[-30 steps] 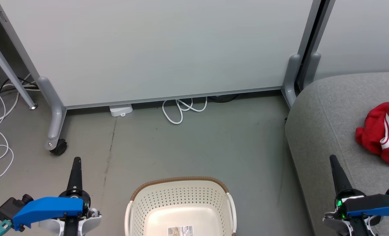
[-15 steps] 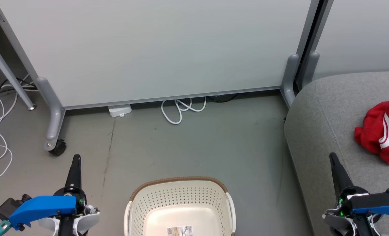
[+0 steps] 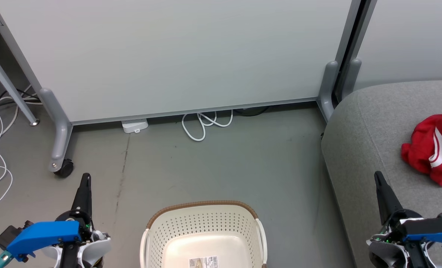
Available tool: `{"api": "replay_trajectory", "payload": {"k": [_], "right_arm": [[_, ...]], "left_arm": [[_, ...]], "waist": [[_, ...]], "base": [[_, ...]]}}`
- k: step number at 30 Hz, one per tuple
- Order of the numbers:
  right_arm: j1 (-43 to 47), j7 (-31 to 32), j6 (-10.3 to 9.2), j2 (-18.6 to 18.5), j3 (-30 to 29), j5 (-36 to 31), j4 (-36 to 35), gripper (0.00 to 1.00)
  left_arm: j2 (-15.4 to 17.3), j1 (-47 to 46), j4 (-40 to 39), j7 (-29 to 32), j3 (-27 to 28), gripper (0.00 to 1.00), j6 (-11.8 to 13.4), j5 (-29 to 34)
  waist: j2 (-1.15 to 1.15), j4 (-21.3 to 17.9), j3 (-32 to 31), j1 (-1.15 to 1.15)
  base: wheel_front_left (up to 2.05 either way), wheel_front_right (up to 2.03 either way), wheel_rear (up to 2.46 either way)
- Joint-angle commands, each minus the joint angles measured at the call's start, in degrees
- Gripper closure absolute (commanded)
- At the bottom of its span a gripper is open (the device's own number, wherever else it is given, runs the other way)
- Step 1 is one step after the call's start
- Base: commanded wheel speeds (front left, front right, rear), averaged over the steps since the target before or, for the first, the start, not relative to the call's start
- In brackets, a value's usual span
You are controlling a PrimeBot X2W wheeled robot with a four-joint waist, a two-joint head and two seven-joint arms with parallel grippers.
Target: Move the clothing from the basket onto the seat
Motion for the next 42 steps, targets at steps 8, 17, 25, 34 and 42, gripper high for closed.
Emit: {"api": "replay_trajectory", "payload": {"k": [8,17,25,34,42], "right_arm": [[-1.2,1.3,0.02,-0.1,-0.3,4.4,0.0,1.00],[-1.3,1.8,0.02,-0.1,-0.4,6.1,0.0,1.00],[-1.3,1.8,0.02,-0.1,-0.4,6.1,0.0,1.00],[-1.3,1.8,0.02,-0.1,-0.4,6.1,0.0,1.00],[-1.3,1.8,0.02,-0.1,-0.4,6.1,0.0,1.00]], "left_arm": [[0.1,-0.9,-0.6,1.2,0.5,1.00,0.1,-4.1],[0.1,-1.0,-0.7,1.7,0.7,1.00,0.2,-5.9],[0.1,-1.0,-0.7,1.7,0.7,1.00,0.2,-5.9],[0.1,-1.0,-0.7,1.7,0.7,1.00,0.2,-5.9],[0.1,-1.0,-0.7,1.7,0.7,1.00,0.2,-5.9]], "waist": [[0.00,-0.2,0.0,0.00],[0.00,-0.3,0.0,0.00],[0.00,-0.3,0.0,0.00],[0.00,-0.3,0.0,0.00],[0.00,-0.3,0.0,0.00]], "base": [[0.00,0.00,0.00],[0.00,0.00,0.00],[0.00,0.00,0.00],[0.00,0.00,0.00],[0.00,0.00,0.00]]}}
